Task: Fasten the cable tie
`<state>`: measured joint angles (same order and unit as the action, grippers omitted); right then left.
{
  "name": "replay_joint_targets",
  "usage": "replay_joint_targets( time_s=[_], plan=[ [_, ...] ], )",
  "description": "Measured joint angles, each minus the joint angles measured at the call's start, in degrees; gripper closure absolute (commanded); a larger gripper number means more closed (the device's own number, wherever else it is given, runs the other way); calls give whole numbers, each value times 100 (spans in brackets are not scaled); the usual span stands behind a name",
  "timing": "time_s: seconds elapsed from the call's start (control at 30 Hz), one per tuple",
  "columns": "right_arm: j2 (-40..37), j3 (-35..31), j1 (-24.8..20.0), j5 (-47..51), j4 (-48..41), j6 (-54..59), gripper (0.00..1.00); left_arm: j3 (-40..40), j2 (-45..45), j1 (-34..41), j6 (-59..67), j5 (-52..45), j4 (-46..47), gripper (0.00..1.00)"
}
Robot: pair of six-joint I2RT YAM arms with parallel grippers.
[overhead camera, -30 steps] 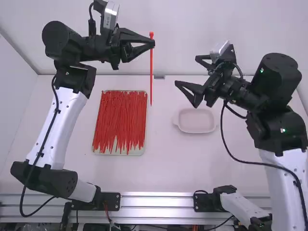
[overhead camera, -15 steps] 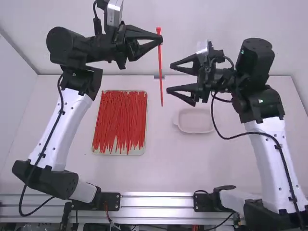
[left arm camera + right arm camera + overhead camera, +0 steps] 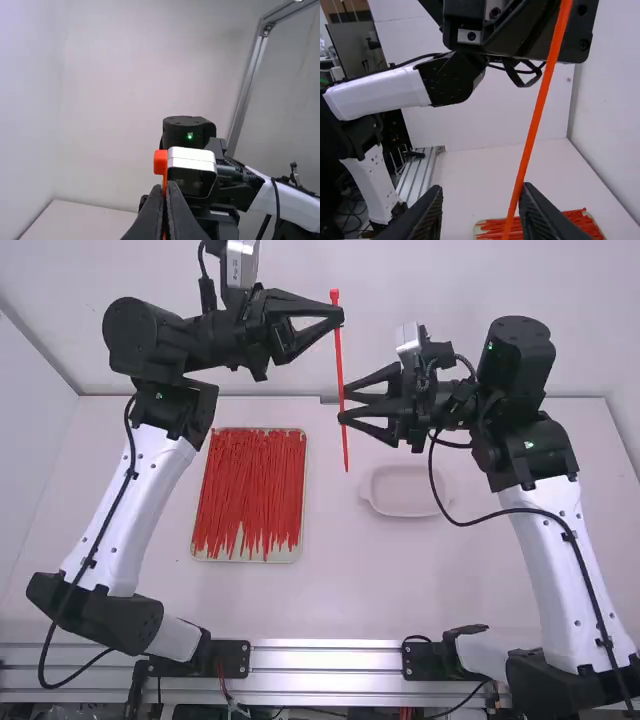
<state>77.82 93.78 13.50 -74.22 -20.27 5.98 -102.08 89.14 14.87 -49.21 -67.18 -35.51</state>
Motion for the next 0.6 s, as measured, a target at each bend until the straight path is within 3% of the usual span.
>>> replay_joint_targets(
  time_s=[0.07,0.13,0.4,0.47,0.53,0.6],
  plan=[
    [0,0,0,-2,26,-33,76,-2,0,20,-24,7,0,98],
    [0,0,0,-13,39,-98,99,-2,0,28,-52,22,2,98],
    [0,0,0,164,33,-319,100,0,0,35,-74,44,0,98],
    [0,0,0,208,35,-367,100,-2,0,35,-74,57,-2,96],
    [0,0,0,249,44,-393,100,0,0,35,-79,59,0,86],
    [0,0,13,267,44,-415,100,0,0,35,-76,61,2,86]
  ],
)
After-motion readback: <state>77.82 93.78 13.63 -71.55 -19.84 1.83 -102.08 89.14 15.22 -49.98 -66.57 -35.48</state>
